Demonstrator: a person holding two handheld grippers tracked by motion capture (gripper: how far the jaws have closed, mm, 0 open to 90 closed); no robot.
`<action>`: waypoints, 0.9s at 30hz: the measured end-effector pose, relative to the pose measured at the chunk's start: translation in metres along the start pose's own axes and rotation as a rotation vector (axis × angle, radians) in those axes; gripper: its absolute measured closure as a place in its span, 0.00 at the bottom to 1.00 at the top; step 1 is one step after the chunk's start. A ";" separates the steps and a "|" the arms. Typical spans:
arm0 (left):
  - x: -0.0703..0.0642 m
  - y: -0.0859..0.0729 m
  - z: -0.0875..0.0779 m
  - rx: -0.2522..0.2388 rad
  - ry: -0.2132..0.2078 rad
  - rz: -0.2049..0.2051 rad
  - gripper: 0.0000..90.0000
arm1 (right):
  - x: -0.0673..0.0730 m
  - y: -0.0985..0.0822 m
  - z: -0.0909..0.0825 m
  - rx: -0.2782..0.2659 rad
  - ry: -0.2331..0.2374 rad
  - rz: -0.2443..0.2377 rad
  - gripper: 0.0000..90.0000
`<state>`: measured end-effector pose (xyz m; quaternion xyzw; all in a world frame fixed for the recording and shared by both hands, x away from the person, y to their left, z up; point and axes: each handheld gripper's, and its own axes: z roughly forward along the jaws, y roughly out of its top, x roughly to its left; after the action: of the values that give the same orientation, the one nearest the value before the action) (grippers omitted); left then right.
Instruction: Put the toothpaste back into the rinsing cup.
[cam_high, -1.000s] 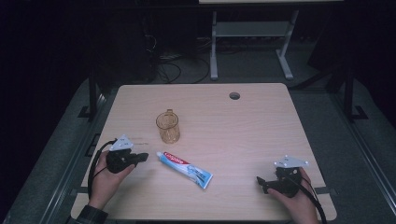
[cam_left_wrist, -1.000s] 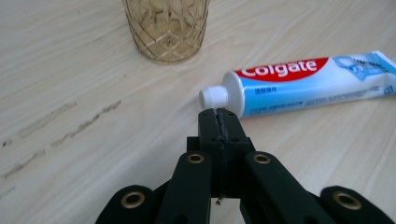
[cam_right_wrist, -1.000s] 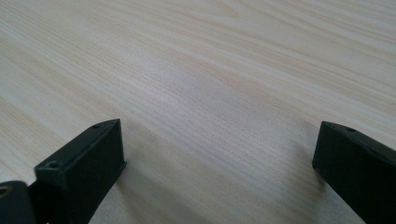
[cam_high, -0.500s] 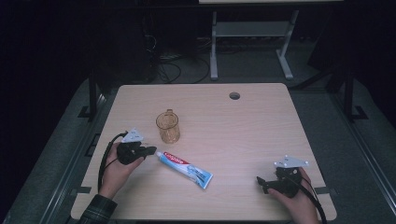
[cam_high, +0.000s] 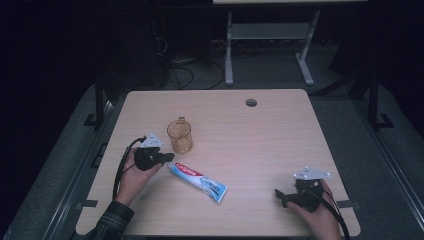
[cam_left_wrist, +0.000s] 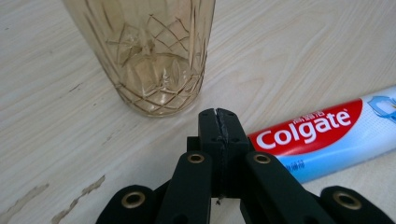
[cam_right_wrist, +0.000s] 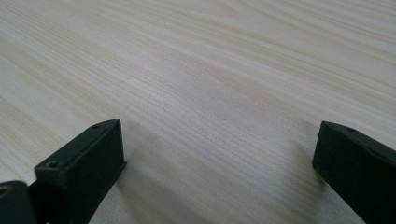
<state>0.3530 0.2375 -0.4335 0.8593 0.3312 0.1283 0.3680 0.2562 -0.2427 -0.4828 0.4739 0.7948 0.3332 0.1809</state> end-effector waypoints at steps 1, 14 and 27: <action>0.000 0.000 0.004 0.018 0.002 0.013 1.00 | 0.000 0.000 0.000 0.000 0.000 0.000 0.02; -0.004 -0.003 0.013 0.075 0.004 0.045 1.00 | 0.000 0.000 0.000 0.000 0.000 0.000 0.02; -0.011 -0.014 0.002 0.099 -0.020 0.045 1.00 | 0.000 0.000 0.000 0.000 0.000 0.000 0.02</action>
<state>0.3389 0.2363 -0.4448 0.8849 0.3140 0.1115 0.3254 0.2562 -0.2427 -0.4828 0.4739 0.7947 0.3334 0.1809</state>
